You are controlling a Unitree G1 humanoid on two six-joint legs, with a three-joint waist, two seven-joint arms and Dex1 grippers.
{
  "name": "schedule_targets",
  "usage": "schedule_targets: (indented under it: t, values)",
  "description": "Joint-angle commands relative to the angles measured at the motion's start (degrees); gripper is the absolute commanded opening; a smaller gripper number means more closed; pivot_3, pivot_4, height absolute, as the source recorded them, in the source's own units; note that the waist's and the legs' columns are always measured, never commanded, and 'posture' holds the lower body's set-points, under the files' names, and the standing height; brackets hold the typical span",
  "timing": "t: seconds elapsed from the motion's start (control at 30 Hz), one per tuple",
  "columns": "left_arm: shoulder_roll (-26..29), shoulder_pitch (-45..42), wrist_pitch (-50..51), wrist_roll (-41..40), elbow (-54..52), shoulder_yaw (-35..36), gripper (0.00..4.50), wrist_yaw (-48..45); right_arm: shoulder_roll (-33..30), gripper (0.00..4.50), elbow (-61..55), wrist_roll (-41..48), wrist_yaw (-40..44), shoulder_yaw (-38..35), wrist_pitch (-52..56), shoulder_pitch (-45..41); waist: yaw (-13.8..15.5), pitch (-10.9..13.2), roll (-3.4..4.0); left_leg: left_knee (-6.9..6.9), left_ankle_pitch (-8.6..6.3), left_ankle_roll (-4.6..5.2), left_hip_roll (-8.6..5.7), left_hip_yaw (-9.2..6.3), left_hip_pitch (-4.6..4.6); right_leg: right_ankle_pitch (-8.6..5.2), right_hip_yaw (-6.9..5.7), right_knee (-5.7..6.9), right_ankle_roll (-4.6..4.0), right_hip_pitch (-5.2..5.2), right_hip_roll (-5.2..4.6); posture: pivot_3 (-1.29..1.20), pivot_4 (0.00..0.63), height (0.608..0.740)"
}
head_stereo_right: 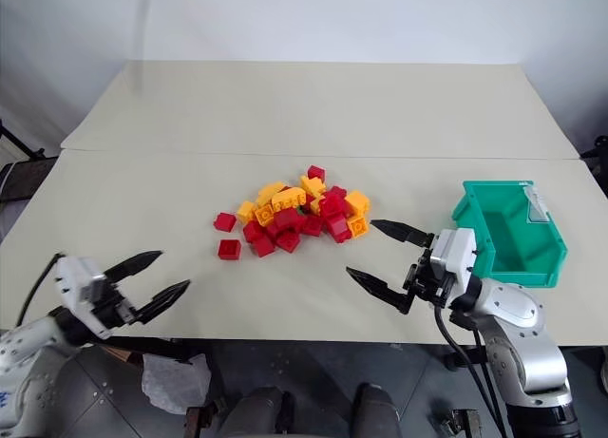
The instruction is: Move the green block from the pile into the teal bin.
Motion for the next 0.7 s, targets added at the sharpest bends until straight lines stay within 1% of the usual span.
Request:
schedule_targets:
  t: [0.03, 0.1, 0.2, 0.23, 0.27, 0.3, 0.4, 0.47, 0.5, 0.53, 0.63, 0.7]
  values:
    - [1.7, -6.0, 2.9, 1.2, -3.3, -6.6, 4.5, -1.6, -1.5, 4.47, 0.2, 0.4, 0.8, -3.6, -1.2, 1.6, -0.4, 0.0, -0.02, 0.0, 0.0, 0.0, 0.01, -0.01, 0.04, 0.0, 0.01, 0.0, 0.0, 0.01, 0.0, 0.0, 0.15, 0.74]
    - [1.6, -11.7, 4.8, 2.8, -2.6, -11.4, 4.5, -1.9, -2.0, 4.47, 0.7, 0.0, 1.3, -4.7, -1.8, 2.9, -0.6, 0.0, 0.0, 0.0, 0.0, 0.0, 0.01, -0.02, 0.06, 0.0, 0.02, 0.02, 0.0, 0.0, 0.01, 0.0, 0.15, 0.74]
    - [-0.1, -20.4, 7.6, 5.4, 1.0, -17.7, 4.5, -1.7, -2.1, 4.47, 0.7, -0.2, 1.0, -5.7, -2.2, 4.2, -0.6, 0.0, -0.01, 0.0, 0.03, 0.0, 0.0, 0.11, 0.06, 0.0, -0.03, 0.04, 0.0, 0.02, 0.04, 0.0, 0.15, 0.74]
    - [-0.6, -22.8, 7.7, 6.8, 3.0, -19.6, 4.2, -1.8, -2.0, 4.5, 0.5, -0.3, 0.8, -5.9, -2.3, 4.5, -0.8, 0.0, 0.0, 0.0, 0.03, 0.0, -0.02, 0.11, 0.08, 0.01, -0.02, 0.04, 0.01, 0.04, 0.03, 0.0, 0.15, 0.74]
    - [-1.2, -24.8, 8.1, 7.7, 4.9, -21.1, 4.09, -1.9, -1.9, 4.5, 0.2, -0.3, 0.5, -6.0, -2.5, 4.8, -0.9, 0.0, 0.01, 0.0, 0.02, -0.01, 0.01, 0.12, 0.08, 0.01, -0.02, 0.04, 0.01, 0.02, 0.05, 0.0, 0.15, 0.74]
    - [-1.8, -26.6, 7.5, 9.3, 6.8, -22.7, 3.87, -1.8, -1.7, 4.5, 0.0, -0.4, 0.1, -6.1, -2.5, 5.1, -0.9, 0.0, 0.01, -0.01, 0.02, -0.01, 0.01, 0.13, 0.09, 0.01, -0.02, 0.05, 0.01, 0.02, 0.05, 0.0, 0.15, 0.74]
    - [-3.8, -31.4, 7.7, 12.3, 11.6, -27.0, 2.95, -2.8, -0.9, 4.5, -1.2, -0.6, -1.5, -6.7, -3.2, 6.6, -0.9, 0.0, 0.01, -0.01, 0.03, -0.01, 0.03, 0.35, 0.07, 0.01, -0.03, 0.05, 0.01, 0.02, 0.09, 0.0, 0.15, 0.74]
    - [-5.4, -34.5, 6.2, 15.3, 15.9, -28.5, 2.24, -1.2, -0.5, 4.5, -2.0, -0.8, -2.6, -6.9, -3.4, 7.3, -0.6, 0.0, 0.0, 0.0, 0.03, -0.01, 0.02, 0.4, 0.04, 0.01, -0.04, 0.04, 0.01, 0.01, 0.08, 0.0, 0.15, 0.74]
    - [-6.1, -35.8, 5.1, 16.8, 18.1, -28.9, 2.01, -0.1, -0.3, 4.5, -2.3, -0.8, -3.0, -7.0, -3.4, 7.5, -0.6, 0.0, 0.0, 0.01, 0.03, -0.01, 0.02, 0.4, 0.03, 0.01, -0.05, 0.03, 0.01, 0.02, 0.09, 0.0, 0.15, 0.74]
    - [-7.0, -37.4, 4.3, 17.8, 20.3, -29.1, 1.65, 0.5, -0.1, 4.5, -2.6, -0.9, -3.4, -7.0, -3.5, 7.8, -0.5, 0.0, -0.02, 0.02, 0.03, 0.0, 0.01, 0.41, 0.03, 0.01, -0.04, 0.02, 0.01, 0.03, 0.08, 0.0, 0.15, 0.74]
    - [-11.5, -43.8, 1.5, 19.8, 29.2, -28.9, 0.75, 3.0, 0.5, 4.5, -3.5, -1.4, -4.6, -6.8, -3.9, 8.7, -0.1, 0.0, -0.03, 0.09, 0.06, 0.03, -0.03, 0.38, -0.02, 0.02, -0.05, -0.01, 0.03, 0.06, 0.07, 0.0, 0.15, 0.74]
    - [-13.2, -46.9, 0.3, 20.5, 34.0, -28.4, 0.75, 3.5, 0.7, 4.5, -3.9, -1.6, -5.1, -6.5, -4.0, 8.8, -0.2, 0.0, -0.03, 0.1, 0.06, 0.04, -0.04, 0.39, -0.04, 0.03, -0.06, -0.09, 0.04, 0.07, 0.07, 0.0, 0.15, 0.74]
